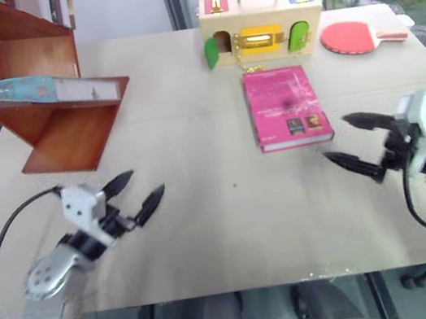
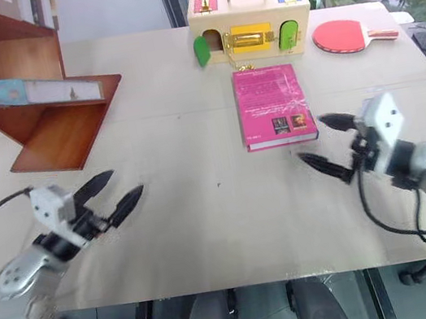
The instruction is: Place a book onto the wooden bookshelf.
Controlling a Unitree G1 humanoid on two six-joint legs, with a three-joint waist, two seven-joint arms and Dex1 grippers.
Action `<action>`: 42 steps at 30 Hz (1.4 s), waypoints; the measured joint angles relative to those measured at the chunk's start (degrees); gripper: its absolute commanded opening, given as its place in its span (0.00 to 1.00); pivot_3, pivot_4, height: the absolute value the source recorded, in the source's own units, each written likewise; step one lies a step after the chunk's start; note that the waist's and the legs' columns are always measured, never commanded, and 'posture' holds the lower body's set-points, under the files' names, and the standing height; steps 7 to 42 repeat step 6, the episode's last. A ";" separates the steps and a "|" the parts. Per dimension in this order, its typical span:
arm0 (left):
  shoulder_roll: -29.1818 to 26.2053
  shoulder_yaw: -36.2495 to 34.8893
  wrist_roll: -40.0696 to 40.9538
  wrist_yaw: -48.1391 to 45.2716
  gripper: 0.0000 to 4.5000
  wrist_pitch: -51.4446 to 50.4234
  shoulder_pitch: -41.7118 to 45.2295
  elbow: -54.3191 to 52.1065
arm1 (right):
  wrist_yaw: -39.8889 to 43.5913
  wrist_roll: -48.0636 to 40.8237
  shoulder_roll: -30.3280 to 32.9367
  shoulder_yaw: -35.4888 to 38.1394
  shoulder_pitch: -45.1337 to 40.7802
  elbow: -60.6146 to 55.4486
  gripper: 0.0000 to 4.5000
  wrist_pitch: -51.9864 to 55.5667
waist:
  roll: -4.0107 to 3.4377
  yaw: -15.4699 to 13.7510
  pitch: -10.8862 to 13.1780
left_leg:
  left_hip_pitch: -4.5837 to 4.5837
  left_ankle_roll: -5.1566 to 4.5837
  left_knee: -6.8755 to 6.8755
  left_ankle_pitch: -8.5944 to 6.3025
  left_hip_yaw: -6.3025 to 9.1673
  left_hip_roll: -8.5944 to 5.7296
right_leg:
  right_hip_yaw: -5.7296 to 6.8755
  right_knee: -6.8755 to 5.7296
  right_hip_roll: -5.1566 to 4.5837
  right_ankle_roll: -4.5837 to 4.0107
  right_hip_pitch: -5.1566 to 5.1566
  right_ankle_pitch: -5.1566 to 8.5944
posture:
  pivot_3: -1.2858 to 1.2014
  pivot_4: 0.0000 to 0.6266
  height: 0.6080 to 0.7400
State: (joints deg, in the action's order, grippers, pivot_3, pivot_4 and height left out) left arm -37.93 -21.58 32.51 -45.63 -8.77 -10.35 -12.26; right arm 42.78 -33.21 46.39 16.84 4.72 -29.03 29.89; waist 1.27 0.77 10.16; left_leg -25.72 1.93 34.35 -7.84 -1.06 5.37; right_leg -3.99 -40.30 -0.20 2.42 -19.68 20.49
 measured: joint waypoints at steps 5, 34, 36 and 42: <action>-2.91 -3.23 1.34 -4.10 0.99 -2.16 -5.65 -2.39 | 2.69 4.19 1.88 4.88 7.97 1.93 1.00 -2.40 | -0.06 0.17 -0.03 | 0.02 0.00 -0.01 -0.01 -0.05 0.01 | -0.07 0.30 -0.02 0.02 0.03 0.00 | 0.52 0.24 1.00; -2.89 -3.23 1.25 -4.20 0.99 -2.16 -5.75 -2.39 | 3.15 4.79 2.20 5.52 8.29 2.59 1.00 -2.90 | -0.02 0.18 -0.06 | 0.02 0.00 0.00 -0.01 -0.05 0.01 | -0.06 0.32 -0.02 0.02 0.05 0.00 | 0.52 0.24 1.00; -2.89 -3.23 1.25 -4.20 0.99 -2.16 -5.75 -2.39 | 3.15 4.79 2.20 5.52 8.29 2.59 1.00 -2.90 | -0.02 0.18 -0.06 | 0.02 0.00 0.00 -0.01 -0.05 0.01 | -0.06 0.32 -0.02 0.02 0.05 0.00 | 0.52 0.24 1.00; -2.89 -3.23 1.25 -4.20 0.99 -2.16 -5.75 -2.39 | 3.15 4.79 2.20 5.52 8.29 2.59 1.00 -2.90 | -0.02 0.18 -0.06 | 0.02 0.00 0.00 -0.01 -0.05 0.01 | -0.06 0.32 -0.02 0.02 0.05 0.00 | 0.52 0.24 1.00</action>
